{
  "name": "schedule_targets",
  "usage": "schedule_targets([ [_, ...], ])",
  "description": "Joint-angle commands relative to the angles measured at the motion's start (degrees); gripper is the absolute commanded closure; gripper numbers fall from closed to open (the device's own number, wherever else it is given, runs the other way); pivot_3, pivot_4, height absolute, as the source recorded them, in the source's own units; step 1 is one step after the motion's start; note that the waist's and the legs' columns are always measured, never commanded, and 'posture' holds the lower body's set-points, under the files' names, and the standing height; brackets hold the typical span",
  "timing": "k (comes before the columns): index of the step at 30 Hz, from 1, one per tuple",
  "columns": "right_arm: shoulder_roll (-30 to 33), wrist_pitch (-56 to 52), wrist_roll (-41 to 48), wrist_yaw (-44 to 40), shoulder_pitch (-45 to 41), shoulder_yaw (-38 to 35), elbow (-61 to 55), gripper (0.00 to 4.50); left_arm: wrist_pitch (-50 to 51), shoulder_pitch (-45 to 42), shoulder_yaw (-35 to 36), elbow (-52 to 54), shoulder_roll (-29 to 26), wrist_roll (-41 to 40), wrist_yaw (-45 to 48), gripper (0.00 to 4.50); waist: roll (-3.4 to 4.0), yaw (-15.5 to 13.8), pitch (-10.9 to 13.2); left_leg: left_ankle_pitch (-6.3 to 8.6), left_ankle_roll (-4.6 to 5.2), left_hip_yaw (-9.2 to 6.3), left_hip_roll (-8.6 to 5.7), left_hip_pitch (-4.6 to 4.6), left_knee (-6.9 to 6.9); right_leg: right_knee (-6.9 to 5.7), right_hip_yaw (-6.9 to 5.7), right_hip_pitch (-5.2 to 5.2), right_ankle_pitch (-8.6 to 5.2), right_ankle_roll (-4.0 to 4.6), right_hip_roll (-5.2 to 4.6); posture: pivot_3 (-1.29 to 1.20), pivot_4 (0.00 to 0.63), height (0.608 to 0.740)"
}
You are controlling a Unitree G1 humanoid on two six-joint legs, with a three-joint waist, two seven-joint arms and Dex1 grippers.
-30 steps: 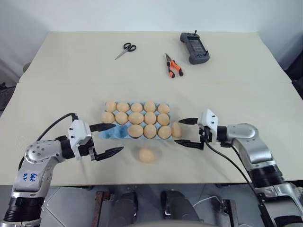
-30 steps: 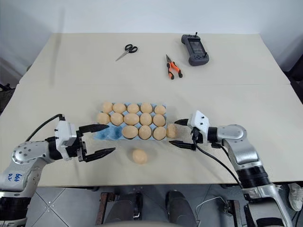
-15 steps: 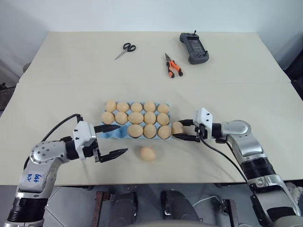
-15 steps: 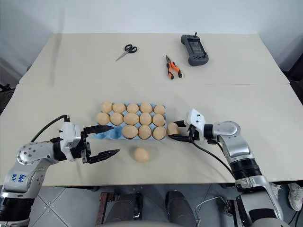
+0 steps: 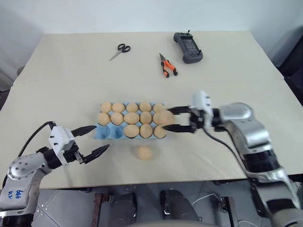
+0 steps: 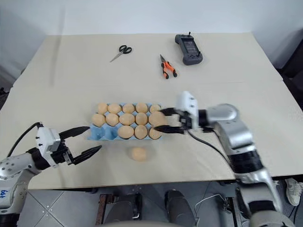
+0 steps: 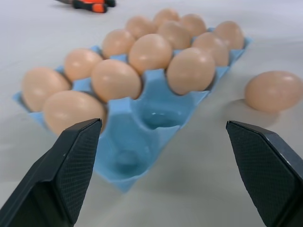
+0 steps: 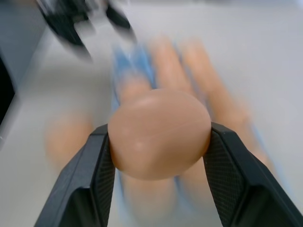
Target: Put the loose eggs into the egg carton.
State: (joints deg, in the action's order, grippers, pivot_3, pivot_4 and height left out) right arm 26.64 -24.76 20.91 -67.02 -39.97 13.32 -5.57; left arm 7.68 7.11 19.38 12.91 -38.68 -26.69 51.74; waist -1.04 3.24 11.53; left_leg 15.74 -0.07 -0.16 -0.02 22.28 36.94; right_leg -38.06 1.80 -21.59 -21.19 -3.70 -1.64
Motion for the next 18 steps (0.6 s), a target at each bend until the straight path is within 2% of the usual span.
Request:
schedule_targets([
  [1,-2.6,-3.6,-1.3,3.2,-2.3,3.3,-2.6,2.23,-0.9,2.3,2.5,2.1,0.4,-0.8,-0.8,0.0,-0.02,-0.6,0.0,0.01,-0.01,-0.04,-0.01,0.02,-0.01,0.04,-0.05,0.01,0.0,0.0,-0.03,0.0,0.15,0.74],
  [8,-13.7,-5.5,-7.6,11.3,-9.5,10.5,5.3,2.23,-1.4,4.1,3.6,3.4,1.4,-1.1,-2.3,0.0,-0.04,-0.9,0.0,0.13,0.02,-0.02,-0.15,0.23,-0.14,0.15,-0.15,-0.26,0.01,-0.02,-0.22,0.0,0.15,0.74],
  [10,-15.3,-3.3,-10.5,12.5,-10.9,12.3,8.6,2.23,-1.2,4.5,3.6,4.2,1.7,-0.9,-2.8,0.0,-0.06,-0.9,0.0,0.13,0.01,0.0,-0.15,0.25,-0.23,0.09,-0.16,-0.36,0.01,-0.01,-0.21,0.0,0.15,0.74],
  [16,-18.2,-3.7,-12.2,11.7,-12.1,14.2,12.6,2.23,-0.9,5.4,4.0,5.4,2.3,-1.0,-4.0,0.0,-0.07,-0.6,0.0,0.12,0.01,0.05,-0.16,0.29,-0.48,0.1,-0.17,-0.5,0.01,-0.02,-0.21,0.0,0.15,0.74],
  [17,-18.2,-4.3,-12.0,11.4,-12.1,14.1,12.8,1.55,-0.9,5.4,4.0,5.5,2.3,-1.1,-4.2,0.0,-0.07,-0.5,0.0,0.12,0.0,0.05,-0.16,0.33,-0.5,0.09,-0.17,-0.55,0.01,-0.02,-0.21,0.0,0.15,0.74],
  [18,-18.3,-4.7,-11.9,11.1,-12.1,14.0,12.8,1.34,-0.9,5.4,4.0,5.6,2.3,-1.1,-4.3,0.0,-0.08,-0.4,0.0,0.12,0.0,0.06,-0.16,0.36,-0.51,0.08,-0.17,-0.59,0.01,-0.02,-0.21,0.0,0.15,0.74],
])
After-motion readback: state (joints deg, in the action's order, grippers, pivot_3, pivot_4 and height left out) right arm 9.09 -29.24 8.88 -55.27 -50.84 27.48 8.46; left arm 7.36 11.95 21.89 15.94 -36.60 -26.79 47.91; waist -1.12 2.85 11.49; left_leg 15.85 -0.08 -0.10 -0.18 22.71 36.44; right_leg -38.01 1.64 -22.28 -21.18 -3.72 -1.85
